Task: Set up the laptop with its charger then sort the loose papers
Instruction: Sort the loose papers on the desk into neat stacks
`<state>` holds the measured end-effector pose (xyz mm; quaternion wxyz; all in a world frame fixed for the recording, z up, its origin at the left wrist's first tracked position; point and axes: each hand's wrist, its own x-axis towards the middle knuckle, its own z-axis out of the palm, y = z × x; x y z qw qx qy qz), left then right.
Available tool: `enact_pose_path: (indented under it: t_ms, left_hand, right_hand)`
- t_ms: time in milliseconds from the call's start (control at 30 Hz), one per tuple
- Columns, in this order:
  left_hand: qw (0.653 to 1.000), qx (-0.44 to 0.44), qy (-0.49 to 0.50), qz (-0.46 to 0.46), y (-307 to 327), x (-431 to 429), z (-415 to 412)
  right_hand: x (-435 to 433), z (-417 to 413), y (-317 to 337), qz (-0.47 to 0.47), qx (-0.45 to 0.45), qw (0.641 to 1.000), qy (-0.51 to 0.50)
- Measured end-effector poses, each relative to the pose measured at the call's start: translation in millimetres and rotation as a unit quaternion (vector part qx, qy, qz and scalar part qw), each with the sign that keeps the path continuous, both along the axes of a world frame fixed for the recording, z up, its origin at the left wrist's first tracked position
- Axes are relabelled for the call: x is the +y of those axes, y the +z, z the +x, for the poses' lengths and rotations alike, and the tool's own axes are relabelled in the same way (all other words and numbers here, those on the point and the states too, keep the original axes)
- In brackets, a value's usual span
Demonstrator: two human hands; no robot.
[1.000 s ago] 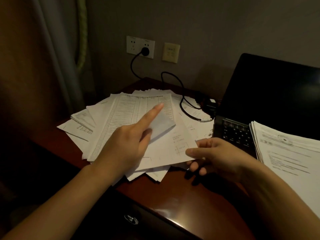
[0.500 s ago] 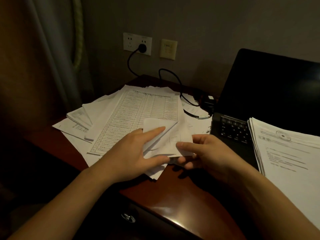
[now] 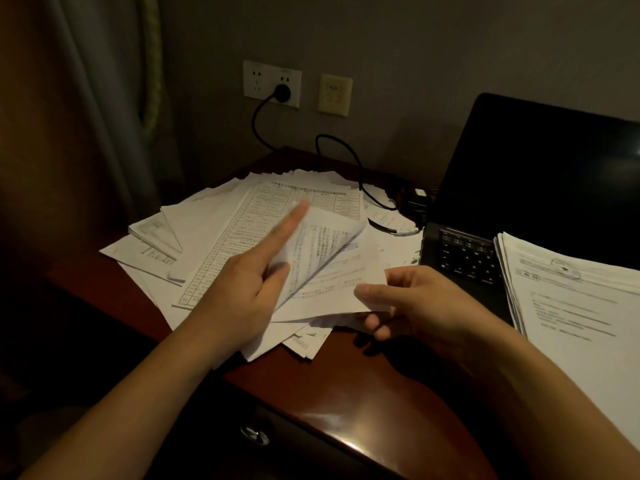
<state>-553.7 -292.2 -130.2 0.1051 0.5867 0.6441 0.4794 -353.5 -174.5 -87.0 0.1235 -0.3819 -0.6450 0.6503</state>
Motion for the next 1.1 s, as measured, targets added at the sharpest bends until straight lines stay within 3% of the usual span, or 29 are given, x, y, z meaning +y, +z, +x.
enact_pose_path:
  t_ms: [200,433,567,667,800,967,1100]
  left_hand:
    - [0.995,0.059,-0.021,-0.081,0.1,0.6,4.9]
    - [1.000,0.014,-0.005,-0.020,1.0,-1.3,3.3]
    - [1.000,0.016,-0.014,-0.003,0.3,0.5,1.4]
    - [0.997,0.036,-0.045,-0.042,0.0,-0.6,4.5]
    - [0.999,0.030,-0.027,-0.031,1.3,-0.8,6.0]
    - [0.999,0.046,0.009,-0.009,1.1,-0.9,5.7]
    - [0.999,0.039,0.031,0.000,-4.6,2.4,1.0]
  right_hand:
    - [-6.1,-7.4,-9.2,0.066,-0.016,0.997,-0.035]
    - [3.6,4.2,-2.2,-0.005,0.024,1.000,0.011]
    - [3.0,2.6,-3.1,0.036,0.021,0.999,-0.003]
    - [0.8,0.1,-5.4,0.061,0.057,0.996,-0.008]
    - [-4.8,-3.0,-3.2,0.047,0.093,0.995,-0.004]
    - [9.3,-3.4,-13.7,0.228,-0.025,0.967,-0.108]
    - [12.2,-4.5,-17.3,0.187,-0.008,0.975,-0.119]
